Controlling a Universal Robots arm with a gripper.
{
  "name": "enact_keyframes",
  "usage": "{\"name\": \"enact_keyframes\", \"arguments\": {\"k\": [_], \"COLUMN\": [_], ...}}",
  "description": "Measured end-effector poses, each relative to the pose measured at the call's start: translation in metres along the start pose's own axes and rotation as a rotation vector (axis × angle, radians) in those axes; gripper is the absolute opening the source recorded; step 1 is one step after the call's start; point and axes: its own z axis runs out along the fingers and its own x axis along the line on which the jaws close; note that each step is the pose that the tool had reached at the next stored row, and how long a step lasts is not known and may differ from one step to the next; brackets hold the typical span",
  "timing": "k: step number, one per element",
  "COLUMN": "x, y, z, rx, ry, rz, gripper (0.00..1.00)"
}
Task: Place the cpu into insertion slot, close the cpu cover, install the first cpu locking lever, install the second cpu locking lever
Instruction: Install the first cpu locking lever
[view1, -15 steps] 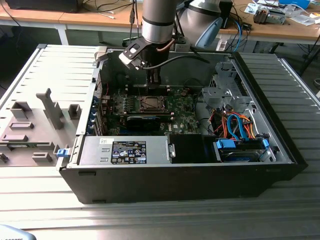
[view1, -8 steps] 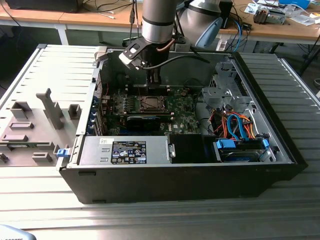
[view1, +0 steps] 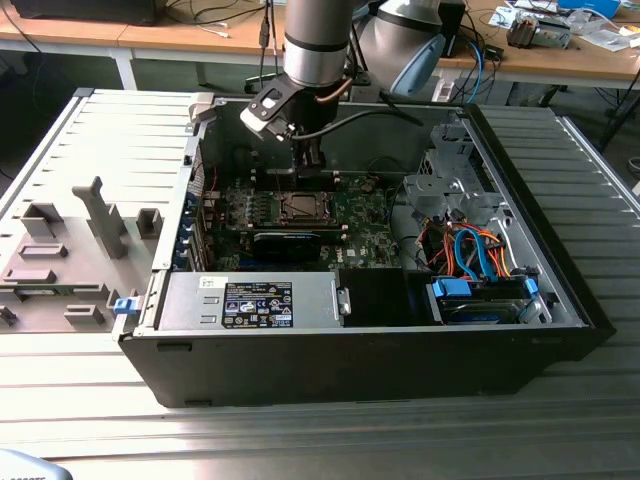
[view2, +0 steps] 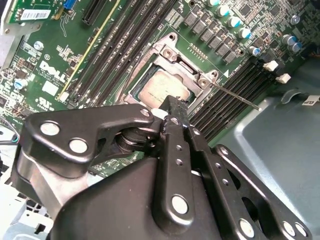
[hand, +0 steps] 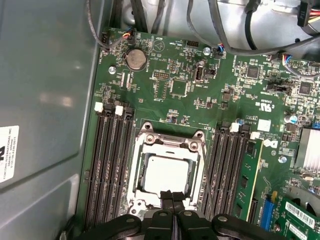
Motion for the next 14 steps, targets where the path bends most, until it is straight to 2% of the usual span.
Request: {"name": "enact_keyframes", "arguments": {"k": [5,11,14], "x": [0.0000,0.0000,0.0000], "y": [0.0000,0.0000,0.0000], "z": [0.0000,0.0000,0.0000], "rx": [-0.0002,-0.0006,-0.0008], "ry": [-0.0014,-0.0043,-0.0049], "rz": [-0.034,-0.104,-0.121], "gripper": [0.11,0.11,0.11]}}
